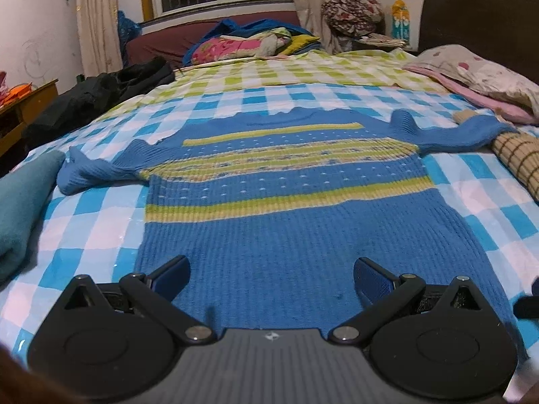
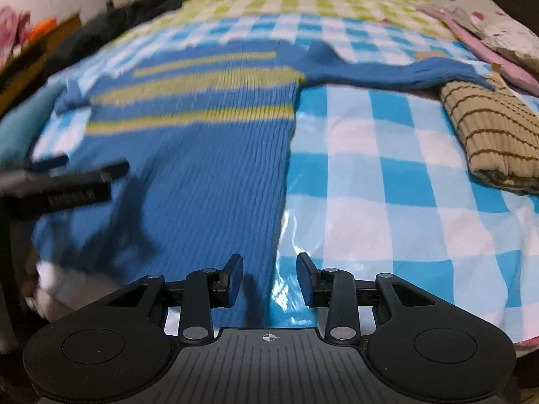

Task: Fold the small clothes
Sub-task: 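Move the right tool toward the sweater sleeve lying by the beige garment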

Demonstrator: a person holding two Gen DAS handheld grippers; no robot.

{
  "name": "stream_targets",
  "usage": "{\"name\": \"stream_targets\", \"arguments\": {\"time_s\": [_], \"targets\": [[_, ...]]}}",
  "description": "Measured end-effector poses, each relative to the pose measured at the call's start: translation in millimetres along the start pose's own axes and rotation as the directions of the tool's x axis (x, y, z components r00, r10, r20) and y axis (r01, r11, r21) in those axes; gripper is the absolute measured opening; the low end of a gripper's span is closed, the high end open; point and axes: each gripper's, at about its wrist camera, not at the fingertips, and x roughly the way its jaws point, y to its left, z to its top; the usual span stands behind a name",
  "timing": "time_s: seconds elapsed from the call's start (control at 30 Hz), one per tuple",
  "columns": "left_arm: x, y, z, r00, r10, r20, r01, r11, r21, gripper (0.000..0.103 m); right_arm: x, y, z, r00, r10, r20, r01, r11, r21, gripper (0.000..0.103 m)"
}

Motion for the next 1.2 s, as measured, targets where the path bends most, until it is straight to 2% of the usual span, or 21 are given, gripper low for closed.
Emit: {"name": "stream_targets", "arguments": {"time_s": [0.17, 0.5, 0.8, 1.2], "targets": [[-5.5, -14.3, -3.1, 1.000, 0.007, -0.008, -0.007, 0.999, 0.043, 0.103, -2.6, -0.8, 2.9, 0.996, 0.063, 0.065, -0.067, 0.996, 0.059, 0.035], [-11.3, -26.1, -1.7, 0.999, 0.026, -0.027, -0.024, 0.998, 0.064, 0.103, -5.9, -3.7, 2.0, 0.985, 0.123, 0.123, -0.134, 0.987, 0.088, 0.035], [-12.3, -40.1, -1.8, 0.999, 0.030, -0.037, -0.026, 0.994, 0.106, 0.103, -9.5, -19.1, -3.1, 0.978, 0.140, 0.152, -0.162, 0.977, 0.139, 0.035], [-11.5, -44.4, -0.3, 0.999, 0.022, -0.048, -0.017, 0.994, 0.108, 0.103, -9.0, -23.9, -3.6, 0.976, 0.146, 0.161, -0.171, 0.974, 0.150, 0.035]]}}
